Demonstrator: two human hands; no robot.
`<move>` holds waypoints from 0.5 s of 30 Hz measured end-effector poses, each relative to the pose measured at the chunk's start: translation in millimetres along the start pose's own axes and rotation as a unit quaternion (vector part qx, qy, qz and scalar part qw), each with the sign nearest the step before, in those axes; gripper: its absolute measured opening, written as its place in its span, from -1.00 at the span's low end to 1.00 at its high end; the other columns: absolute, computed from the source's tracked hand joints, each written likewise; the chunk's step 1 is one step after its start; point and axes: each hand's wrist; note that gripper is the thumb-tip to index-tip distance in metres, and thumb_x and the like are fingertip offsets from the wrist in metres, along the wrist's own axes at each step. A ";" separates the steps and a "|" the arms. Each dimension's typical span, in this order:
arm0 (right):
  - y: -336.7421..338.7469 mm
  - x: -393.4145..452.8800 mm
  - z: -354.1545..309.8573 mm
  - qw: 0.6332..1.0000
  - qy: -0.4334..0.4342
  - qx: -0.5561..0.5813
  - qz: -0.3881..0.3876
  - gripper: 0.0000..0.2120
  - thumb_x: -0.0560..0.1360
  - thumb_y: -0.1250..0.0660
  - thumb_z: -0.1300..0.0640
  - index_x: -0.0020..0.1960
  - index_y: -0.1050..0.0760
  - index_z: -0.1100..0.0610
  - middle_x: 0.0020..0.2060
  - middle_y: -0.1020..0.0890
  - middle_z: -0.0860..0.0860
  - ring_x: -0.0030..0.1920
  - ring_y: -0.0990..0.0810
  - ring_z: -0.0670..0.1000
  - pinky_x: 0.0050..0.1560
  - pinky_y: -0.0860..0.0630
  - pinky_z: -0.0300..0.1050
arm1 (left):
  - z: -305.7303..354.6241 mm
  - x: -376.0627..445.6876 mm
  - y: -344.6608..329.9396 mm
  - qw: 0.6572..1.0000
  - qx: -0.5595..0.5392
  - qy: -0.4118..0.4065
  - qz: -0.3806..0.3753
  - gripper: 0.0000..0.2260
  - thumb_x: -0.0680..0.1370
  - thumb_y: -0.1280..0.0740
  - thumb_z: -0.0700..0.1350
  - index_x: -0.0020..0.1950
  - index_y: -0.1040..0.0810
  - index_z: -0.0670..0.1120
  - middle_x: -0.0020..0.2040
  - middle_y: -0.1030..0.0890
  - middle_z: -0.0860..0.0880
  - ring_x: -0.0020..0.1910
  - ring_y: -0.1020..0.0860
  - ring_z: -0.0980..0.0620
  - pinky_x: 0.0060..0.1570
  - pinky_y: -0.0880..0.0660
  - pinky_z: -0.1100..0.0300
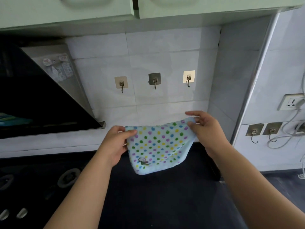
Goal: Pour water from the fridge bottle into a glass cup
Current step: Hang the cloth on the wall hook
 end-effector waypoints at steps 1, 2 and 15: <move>1.7 2.0 -0.6 1.000 0.007 -0.014 0.010 -0.64 0.60 -0.32 0.34 0.09 -0.68 -0.12 0.00 -0.74 0.02 -0.01 -0.76 0.06 -0.05 -0.70 -0.04 | 1.9 2.0 1.7 1.000 -0.018 -0.015 0.010 -0.52 0.53 -0.48 -0.32 0.37 -0.37 -0.13 0.22 -0.66 -0.20 0.16 -0.67 -0.15 0.01 -0.61 -0.01; 2.9 3.8 -1.4 1.000 0.008 -0.016 0.015 -0.64 0.59 -0.32 0.35 0.08 -0.68 -0.10 0.03 -0.73 0.02 0.00 -0.76 0.05 -0.02 -0.70 -0.05 | 3.2 3.0 2.3 0.999 -0.038 -0.026 0.008 -0.50 0.55 -0.44 -0.38 0.38 -0.33 -0.08 0.24 -0.65 -0.17 0.18 -0.66 -0.14 0.02 -0.58 0.02; -7.6 6.7 -15.5 1.000 0.013 0.003 0.000 -0.58 0.55 -0.38 0.42 0.20 -0.66 -0.05 0.12 -0.69 0.02 -0.03 -0.76 -0.04 -0.02 -0.70 -0.13 | 15.2 4.9 16.8 0.978 0.155 -0.139 -0.007 -0.68 0.47 -0.54 -0.35 -0.01 -0.53 0.00 0.12 -0.57 -0.03 0.07 -0.64 -0.09 -0.07 -0.58 0.16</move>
Point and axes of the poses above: each hand's wrist, its own x-axis towards the middle knuckle, its own y-axis out of the back of the hand, z = x × y
